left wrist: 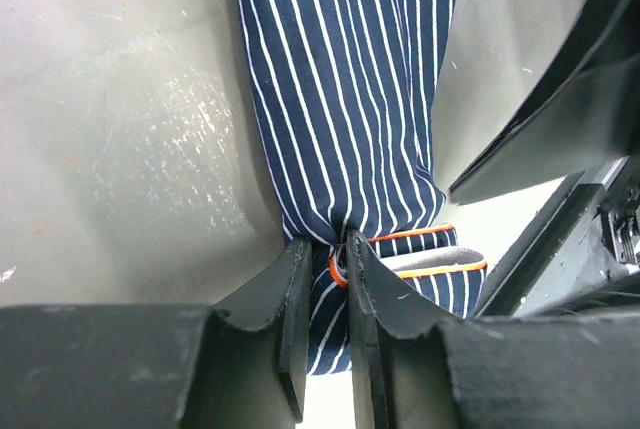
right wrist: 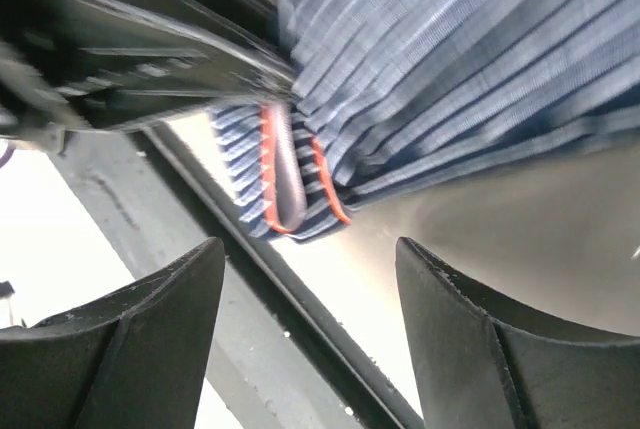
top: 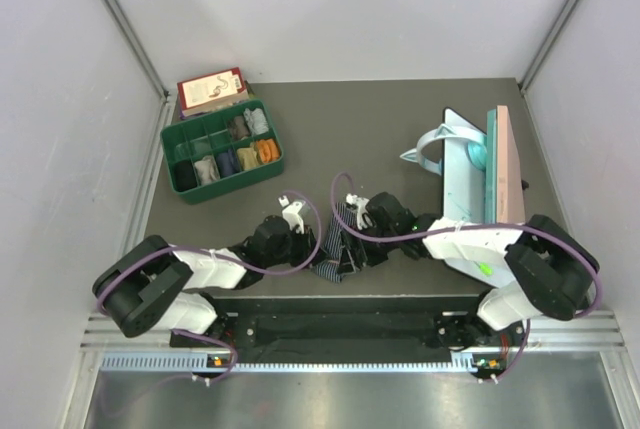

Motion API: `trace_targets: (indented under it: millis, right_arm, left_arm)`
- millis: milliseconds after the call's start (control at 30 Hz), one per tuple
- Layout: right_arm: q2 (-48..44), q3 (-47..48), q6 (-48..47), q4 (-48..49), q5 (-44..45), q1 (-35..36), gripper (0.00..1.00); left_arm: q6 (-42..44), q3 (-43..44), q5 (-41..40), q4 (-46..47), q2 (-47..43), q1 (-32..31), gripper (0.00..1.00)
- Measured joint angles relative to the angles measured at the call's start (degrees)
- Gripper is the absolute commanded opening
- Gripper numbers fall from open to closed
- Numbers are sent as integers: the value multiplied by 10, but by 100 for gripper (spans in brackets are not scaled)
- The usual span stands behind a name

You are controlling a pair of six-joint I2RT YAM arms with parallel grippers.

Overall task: Roll the underwear
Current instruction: Roll the underwear to the center of the board.

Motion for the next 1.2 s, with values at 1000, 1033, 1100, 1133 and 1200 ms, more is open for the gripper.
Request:
trace_targets:
  millis: [1000,1033,1100,1133,1200]
  right_arm:
    - [49,-61,174,146,78,13,0]
    - [49,-61,166,142,71,7,0]
    - [49,-57,144,130,50,-9,0]
    - [50,-53,131,122,42,-14,0]
    - [59,-40,109,106,25,-21,0]
  left_arm:
    - [-51,-22,-52,-69,-135,-7,84]
    - [-49,-25,-57,-75,-151,-7,84]
    - [-43,-30,-63,-81,-167,-7,82]
    - [-40,-32,-62,-82,-168,-7,81]
    - [-35,-33,-60,-81,-162,-7,79]
